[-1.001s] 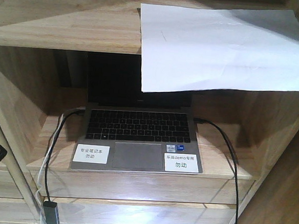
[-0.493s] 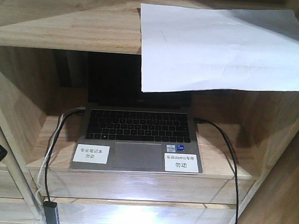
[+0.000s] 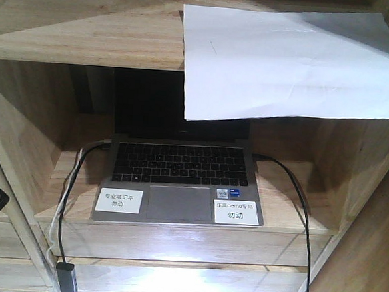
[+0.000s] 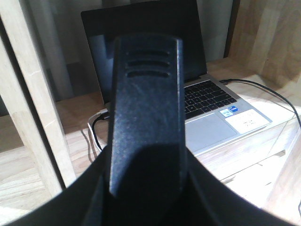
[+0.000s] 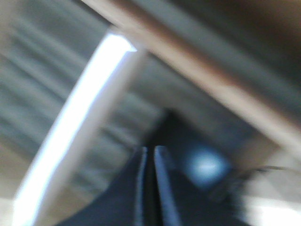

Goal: Grab stapler and paper to desk for stapling

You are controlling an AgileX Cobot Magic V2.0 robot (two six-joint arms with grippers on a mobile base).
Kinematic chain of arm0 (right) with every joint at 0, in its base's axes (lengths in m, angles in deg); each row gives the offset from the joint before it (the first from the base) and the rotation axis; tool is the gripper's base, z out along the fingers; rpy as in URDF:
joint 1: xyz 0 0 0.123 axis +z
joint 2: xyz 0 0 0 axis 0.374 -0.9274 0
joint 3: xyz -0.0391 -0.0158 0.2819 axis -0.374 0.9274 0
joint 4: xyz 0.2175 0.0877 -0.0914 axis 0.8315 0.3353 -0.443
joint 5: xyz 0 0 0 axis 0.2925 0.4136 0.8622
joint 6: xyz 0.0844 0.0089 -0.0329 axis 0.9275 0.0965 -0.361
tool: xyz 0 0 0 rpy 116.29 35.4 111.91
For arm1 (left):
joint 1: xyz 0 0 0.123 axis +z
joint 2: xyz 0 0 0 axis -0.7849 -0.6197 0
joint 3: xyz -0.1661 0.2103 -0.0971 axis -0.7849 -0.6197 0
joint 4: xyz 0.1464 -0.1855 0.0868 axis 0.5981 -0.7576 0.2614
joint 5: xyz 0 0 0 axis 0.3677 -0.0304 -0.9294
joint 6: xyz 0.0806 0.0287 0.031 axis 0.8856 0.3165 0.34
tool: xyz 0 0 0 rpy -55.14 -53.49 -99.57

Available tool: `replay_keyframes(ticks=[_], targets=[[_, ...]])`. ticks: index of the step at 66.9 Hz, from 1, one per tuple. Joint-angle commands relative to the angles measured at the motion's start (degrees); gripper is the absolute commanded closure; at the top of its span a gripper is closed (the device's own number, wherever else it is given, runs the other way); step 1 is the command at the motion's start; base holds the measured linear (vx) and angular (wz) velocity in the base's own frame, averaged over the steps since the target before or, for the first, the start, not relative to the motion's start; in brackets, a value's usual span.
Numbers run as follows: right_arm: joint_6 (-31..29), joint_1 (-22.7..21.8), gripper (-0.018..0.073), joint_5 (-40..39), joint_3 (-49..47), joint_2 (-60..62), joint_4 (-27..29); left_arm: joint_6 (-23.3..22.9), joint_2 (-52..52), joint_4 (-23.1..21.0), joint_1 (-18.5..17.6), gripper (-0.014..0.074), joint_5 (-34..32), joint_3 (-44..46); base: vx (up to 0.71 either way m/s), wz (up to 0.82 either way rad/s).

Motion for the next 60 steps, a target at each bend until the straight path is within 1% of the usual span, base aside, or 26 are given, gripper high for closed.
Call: replay_keyframes(ticks=[1, 8, 11, 19, 24, 28, 40, 52, 60], targets=[[5.65, 0.59, 0.0414, -12.73, -0.38, -6.91, -5.77, 0.03, -0.29, -0.23, -0.29, 0.0603, -6.11, 1.76, 0.00, 0.00], [8.49, 1.24, 0.0286, -21.85, -2.32, -17.75, -10.48, 0.03, -0.29, -0.23, -0.29, 0.0603, -6.11, 1.76, 0.00, 0.00], [8.87, 1.24, 0.0214, -27.56, -3.12, -22.84, -12.09, 0.03, -0.29, -0.23, -0.29, 0.0603, -6.11, 1.76, 0.00, 0.00], [8.81, 1.24, 0.0080, -41.28, -5.77, -35.18, -12.30, 0.03, -0.29, -0.23, -0.29, 0.0603, -6.11, 1.76, 0.00, 0.00], [8.81, 1.24, 0.0034, -48.82, -8.68, -41.44, -12.39, 0.03, -0.29, -0.23, -0.29, 0.0603, -6.11, 1.76, 0.00, 0.00], [8.81, 1.24, 0.0020, -51.83, -10.96, -45.50, -12.86, 0.03, -0.29, -0.23, -0.29, 0.0603, -6.11, 1.76, 0.00, 0.00], [9.17, 1.83, 0.0020, -52.86, -18.47, -53.51, -14.77, 0.03, -0.29, -0.23, -0.29, 0.0603, -6.11, 1.76, 0.00, 0.00], [8.74, 6.69, 0.0023, -52.41, -22.91, -59.66, -9.33, 0.03, -0.29, -0.23, -0.29, 0.0603, -6.11, 1.76, 0.00, 0.00], [7.95, 8.51, 0.0023, -53.09, -25.59, -63.85, -6.44, 0.03, -0.29, -0.23, -0.29, 0.0603, -6.11, 1.76, 0.00, 0.00]])
